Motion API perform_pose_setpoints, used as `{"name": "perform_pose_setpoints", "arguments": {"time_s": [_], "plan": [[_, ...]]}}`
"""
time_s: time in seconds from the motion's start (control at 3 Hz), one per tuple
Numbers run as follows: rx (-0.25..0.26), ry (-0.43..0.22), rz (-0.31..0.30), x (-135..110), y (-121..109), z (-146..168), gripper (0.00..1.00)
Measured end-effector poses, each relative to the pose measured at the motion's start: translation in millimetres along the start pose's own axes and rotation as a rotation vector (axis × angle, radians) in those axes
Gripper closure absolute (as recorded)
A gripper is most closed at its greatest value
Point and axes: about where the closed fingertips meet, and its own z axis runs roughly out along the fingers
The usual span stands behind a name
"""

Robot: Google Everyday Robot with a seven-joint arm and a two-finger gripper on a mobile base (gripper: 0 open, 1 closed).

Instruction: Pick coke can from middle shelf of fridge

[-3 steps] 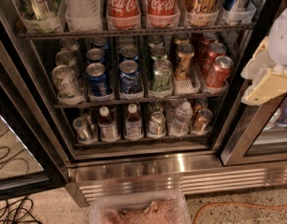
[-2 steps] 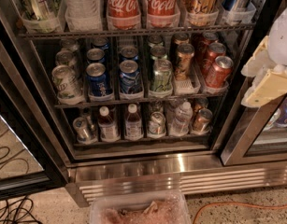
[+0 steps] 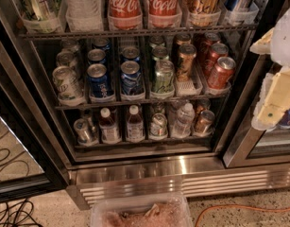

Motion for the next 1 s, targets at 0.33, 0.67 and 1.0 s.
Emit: {"name": "perform_pose_setpoints", "arguments": {"time_s": [0.33,0.67,1.0], "plan": [[0.0,0.0,0.0,0.0,0.0,0.1,0.0],[-0.006,-0.029,0.0,-1.2,-1.4,3.0,0.0],[-0.02,-0.121,-0.006,-0.2,-0.8,4.5,0.0]]}}
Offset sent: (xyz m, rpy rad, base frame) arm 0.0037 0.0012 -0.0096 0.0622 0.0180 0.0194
